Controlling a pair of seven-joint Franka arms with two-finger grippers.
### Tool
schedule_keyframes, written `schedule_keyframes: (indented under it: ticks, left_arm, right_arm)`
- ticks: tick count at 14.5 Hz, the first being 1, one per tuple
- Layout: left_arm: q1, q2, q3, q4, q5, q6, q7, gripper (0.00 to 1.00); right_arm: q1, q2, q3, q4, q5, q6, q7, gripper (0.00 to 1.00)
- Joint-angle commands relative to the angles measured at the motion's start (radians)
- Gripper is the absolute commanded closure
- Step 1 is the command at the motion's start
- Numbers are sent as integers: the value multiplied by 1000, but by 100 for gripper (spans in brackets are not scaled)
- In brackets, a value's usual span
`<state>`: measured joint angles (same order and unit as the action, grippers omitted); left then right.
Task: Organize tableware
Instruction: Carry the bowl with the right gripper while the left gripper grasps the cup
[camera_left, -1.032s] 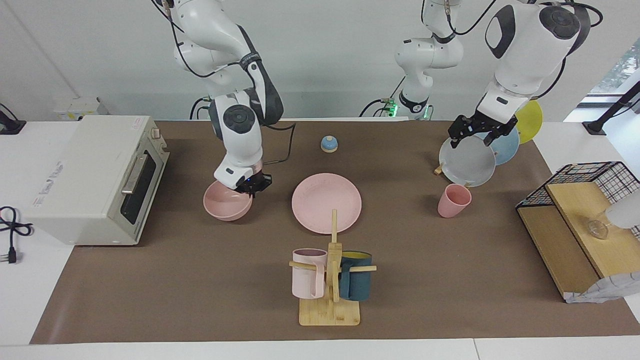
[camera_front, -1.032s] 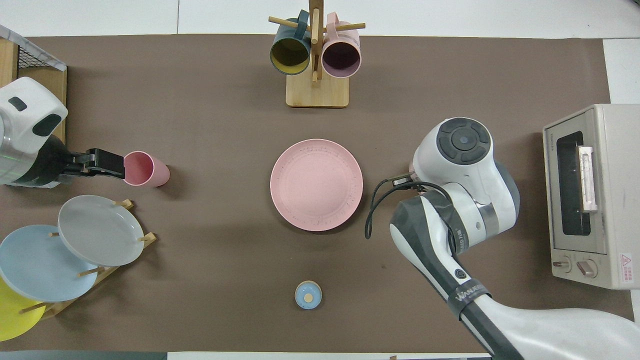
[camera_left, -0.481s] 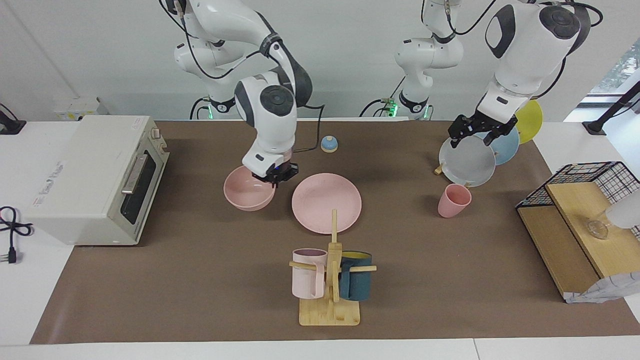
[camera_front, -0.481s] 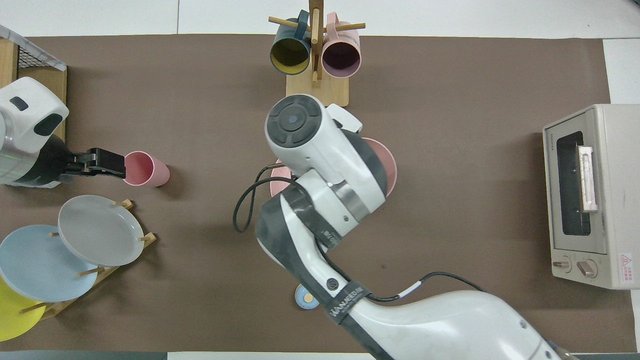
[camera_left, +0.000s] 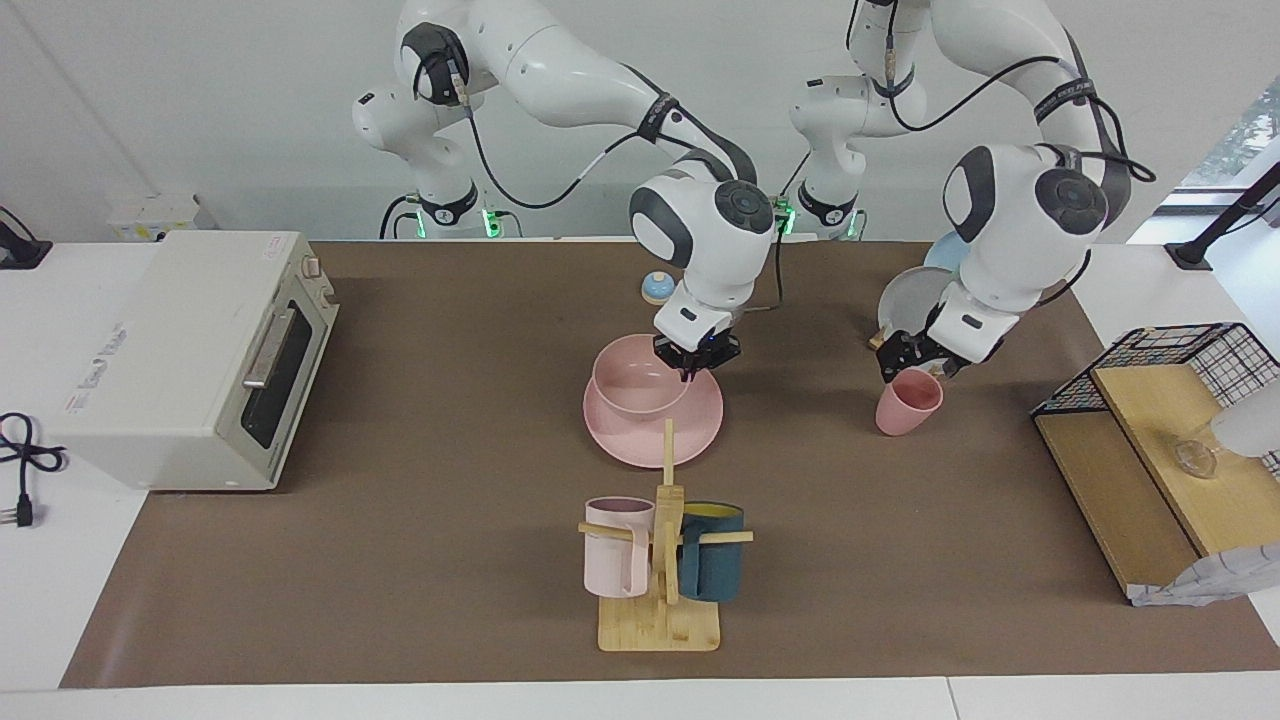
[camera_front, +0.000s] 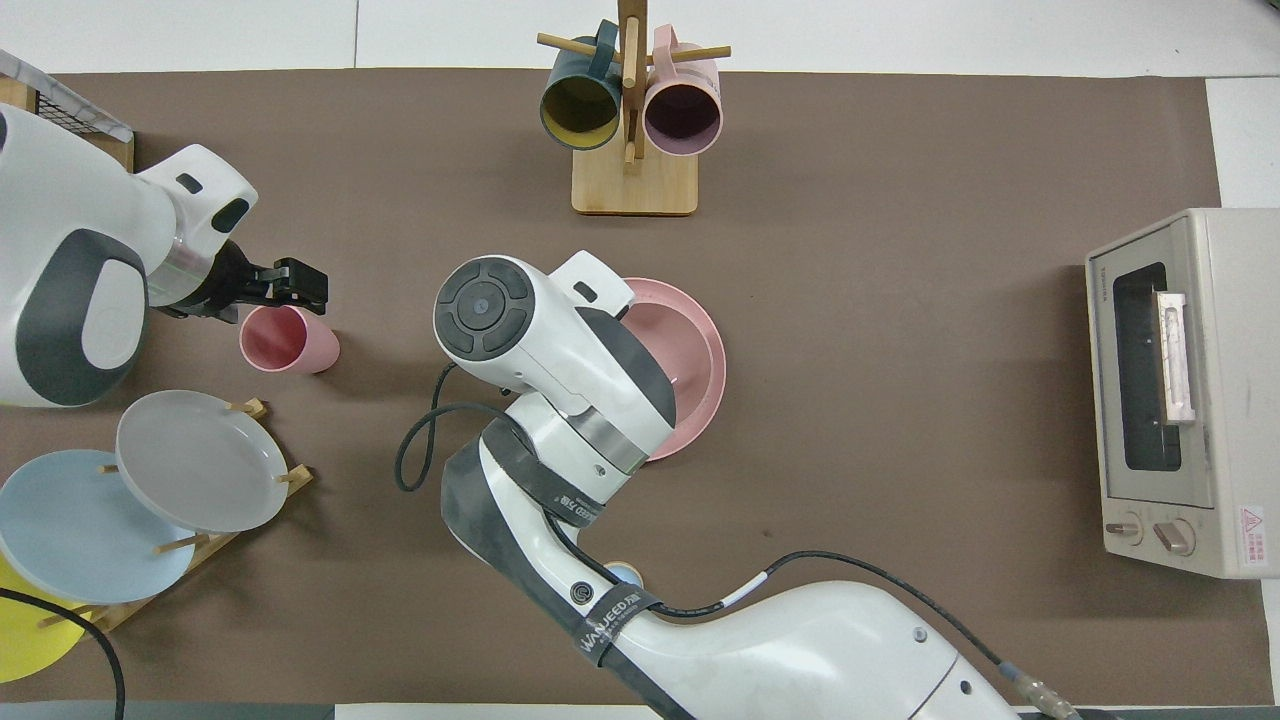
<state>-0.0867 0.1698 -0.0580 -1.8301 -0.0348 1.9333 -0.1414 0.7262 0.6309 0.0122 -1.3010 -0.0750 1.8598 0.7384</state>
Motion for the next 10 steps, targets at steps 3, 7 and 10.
schedule_keyframes:
  ticks: [3,7,10]
  left_arm:
    - [4,-23,3,-75,-20,65,-10,1]
    - [-1,-39,1,-146,-30,102,-23,1]
    - [-2,-49,3,-173,-45,124,-23,1]
  right_arm:
    - [-1,24,5,17,15,59,26,100]
    - [-4,23,6,-10,24,85,29,100]
    - [-11,15,6,-56,24,88,29,100]
